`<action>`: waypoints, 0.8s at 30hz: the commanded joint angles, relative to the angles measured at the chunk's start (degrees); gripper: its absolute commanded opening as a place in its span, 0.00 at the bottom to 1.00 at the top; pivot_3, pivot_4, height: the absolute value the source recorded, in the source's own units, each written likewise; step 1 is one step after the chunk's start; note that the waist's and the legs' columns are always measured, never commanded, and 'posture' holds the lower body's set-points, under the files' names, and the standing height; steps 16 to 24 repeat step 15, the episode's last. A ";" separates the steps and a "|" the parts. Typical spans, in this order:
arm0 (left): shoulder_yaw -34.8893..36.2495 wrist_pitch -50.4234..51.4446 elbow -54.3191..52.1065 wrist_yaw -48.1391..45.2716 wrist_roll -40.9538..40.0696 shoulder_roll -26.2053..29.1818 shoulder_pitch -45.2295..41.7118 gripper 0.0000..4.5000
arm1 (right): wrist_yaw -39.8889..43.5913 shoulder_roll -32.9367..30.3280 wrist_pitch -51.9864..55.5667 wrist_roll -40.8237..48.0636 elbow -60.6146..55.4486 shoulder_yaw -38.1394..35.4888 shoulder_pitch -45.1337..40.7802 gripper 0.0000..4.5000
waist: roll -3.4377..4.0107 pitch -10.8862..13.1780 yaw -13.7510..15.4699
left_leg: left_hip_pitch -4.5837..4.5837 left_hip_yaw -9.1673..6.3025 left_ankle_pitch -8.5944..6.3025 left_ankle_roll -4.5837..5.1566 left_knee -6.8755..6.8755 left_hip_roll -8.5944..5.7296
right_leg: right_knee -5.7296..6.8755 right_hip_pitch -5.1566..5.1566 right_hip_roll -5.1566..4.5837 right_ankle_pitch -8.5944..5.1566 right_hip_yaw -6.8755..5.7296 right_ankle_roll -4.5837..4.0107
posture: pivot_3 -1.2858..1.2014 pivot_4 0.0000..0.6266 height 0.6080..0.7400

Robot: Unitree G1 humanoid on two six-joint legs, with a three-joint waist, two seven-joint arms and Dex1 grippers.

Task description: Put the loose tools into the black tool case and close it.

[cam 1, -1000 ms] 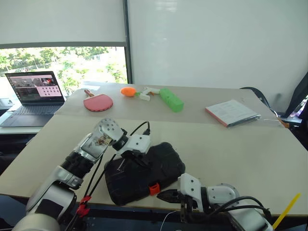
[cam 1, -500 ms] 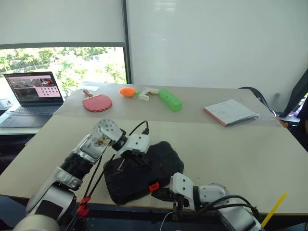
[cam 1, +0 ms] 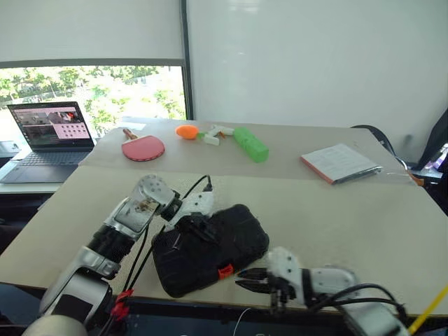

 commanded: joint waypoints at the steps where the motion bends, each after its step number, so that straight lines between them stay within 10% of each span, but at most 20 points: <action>1: 9.45 9.05 -3.07 0.97 -6.05 7.00 2.27 0.50 | 4.40 -6.70 6.28 12.82 -4.34 -16.76 0.81 0.54 | -0.05 0.29 -0.70 | -0.06 0.01 0.00 0.00 -0.07 0.01 | 0.07 -0.15 0.04 0.13 0.05 0.21 | 0.52 0.24 0.99; 7: 25.27 19.34 -10.17 3.23 -14.97 19.34 10.00 0.98 | 11.56 -16.91 13.13 24.78 4.53 -33.97 -2.83 0.99 | -0.33 0.76 -1.15 | -0.71 -0.30 0.01 0.02 -0.24 0.05 | 0.22 -0.91 0.18 0.28 -0.12 -0.28 | 0.52 0.24 0.99; 15: 43.01 23.35 -19.10 6.40 -21.01 26.89 28.16 0.99 | 16.35 -20.42 12.04 25.03 11.80 -32.35 -7.39 1.00 | -0.31 1.00 -0.60 | -0.84 -0.24 -0.16 0.00 -0.38 0.00 | -0.03 -0.95 -0.05 0.15 -0.19 -0.21 | 0.52 0.24 0.99; 24: 43.01 23.35 -19.10 6.40 -21.01 26.89 28.16 0.99 | 16.35 -20.42 12.04 25.03 11.80 -32.35 -7.39 1.00 | -0.31 1.00 -0.60 | -0.84 -0.24 -0.16 0.00 -0.38 0.00 | -0.03 -0.95 -0.05 0.15 -0.19 -0.21 | 0.52 0.24 0.99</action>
